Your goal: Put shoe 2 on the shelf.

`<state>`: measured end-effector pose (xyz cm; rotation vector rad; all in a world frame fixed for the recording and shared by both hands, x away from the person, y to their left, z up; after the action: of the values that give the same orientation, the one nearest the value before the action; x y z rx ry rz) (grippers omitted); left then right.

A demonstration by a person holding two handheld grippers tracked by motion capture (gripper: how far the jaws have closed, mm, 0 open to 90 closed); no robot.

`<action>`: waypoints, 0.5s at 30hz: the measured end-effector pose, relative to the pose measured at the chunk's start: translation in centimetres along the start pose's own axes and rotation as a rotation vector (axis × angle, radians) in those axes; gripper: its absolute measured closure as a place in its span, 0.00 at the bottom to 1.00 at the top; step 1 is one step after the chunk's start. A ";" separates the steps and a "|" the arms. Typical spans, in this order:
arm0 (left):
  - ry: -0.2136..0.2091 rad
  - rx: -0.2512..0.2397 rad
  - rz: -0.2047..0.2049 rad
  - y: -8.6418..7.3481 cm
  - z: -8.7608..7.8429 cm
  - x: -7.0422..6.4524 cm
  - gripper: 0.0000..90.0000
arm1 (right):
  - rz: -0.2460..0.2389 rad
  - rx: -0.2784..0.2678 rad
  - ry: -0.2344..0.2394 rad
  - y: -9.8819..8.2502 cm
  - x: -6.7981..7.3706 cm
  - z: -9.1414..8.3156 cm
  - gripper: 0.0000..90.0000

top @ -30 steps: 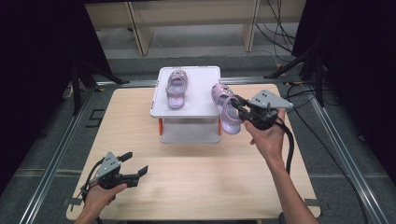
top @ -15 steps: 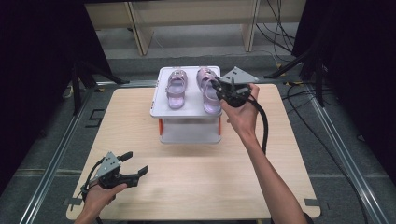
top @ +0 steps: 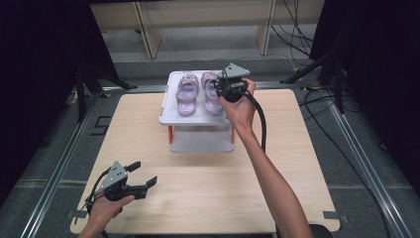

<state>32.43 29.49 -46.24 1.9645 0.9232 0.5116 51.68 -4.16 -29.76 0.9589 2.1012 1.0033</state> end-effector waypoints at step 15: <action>-0.002 -0.002 0.000 0.0 0.0 0.0 0.17 | 0.004 0.067 -0.034 -0.1 0.3 2.9 0.87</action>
<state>32.44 29.46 -46.27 1.9628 0.9203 0.5102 53.66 -2.87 -31.38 1.0062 2.1174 0.9173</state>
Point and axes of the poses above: each handheld gripper's, and its own axes: z roughly forward along the jaws, y roughly out of its top, x roughly to its left, the point moved 1 cm from there along z, roughly forward along the jaws, and after that the axes turned 11 degrees about x, right-handed, at the moved point
